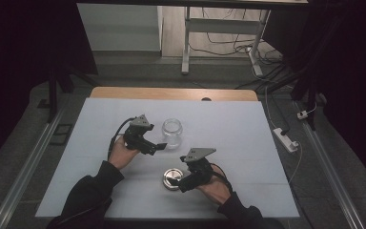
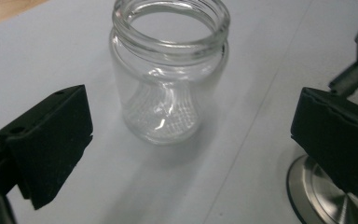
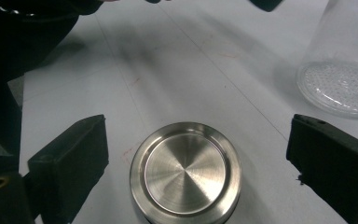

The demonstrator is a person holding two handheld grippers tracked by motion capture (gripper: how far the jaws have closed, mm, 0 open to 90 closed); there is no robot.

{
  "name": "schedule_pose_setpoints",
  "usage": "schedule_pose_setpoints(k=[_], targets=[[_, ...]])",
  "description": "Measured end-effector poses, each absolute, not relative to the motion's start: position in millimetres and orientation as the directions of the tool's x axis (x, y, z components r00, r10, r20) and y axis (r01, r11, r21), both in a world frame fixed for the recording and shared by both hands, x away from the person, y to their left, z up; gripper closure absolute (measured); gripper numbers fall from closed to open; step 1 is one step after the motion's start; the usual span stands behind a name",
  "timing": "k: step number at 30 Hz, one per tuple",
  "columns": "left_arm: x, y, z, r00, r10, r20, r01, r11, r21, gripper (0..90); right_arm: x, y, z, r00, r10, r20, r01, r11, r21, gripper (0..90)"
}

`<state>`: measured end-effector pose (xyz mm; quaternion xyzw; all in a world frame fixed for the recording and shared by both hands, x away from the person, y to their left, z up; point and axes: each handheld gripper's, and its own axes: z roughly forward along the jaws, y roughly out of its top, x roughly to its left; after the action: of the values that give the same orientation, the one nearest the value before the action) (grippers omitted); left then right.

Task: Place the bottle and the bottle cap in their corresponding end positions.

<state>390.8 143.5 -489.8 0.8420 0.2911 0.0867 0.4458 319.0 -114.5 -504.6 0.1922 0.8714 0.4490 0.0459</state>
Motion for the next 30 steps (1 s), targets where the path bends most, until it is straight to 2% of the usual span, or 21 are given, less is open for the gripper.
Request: schedule_pose_setpoints(k=[7, 30], targets=[[376, 146, -487, 0.82, 0.556, -0.134, 0.411, -0.41, 0.814, 0.0, 319, -122, -500, -0.904, 0.42, 0.081, 0.309, 0.51, 0.803, 0.0], [325, 149, -480, 0.863, 0.485, -0.14, 0.383, -0.447, 0.808, 0.0, 319, -142, -493, -0.877, 0.475, 0.077, 0.337, 0.492, 0.803, 0.0]])
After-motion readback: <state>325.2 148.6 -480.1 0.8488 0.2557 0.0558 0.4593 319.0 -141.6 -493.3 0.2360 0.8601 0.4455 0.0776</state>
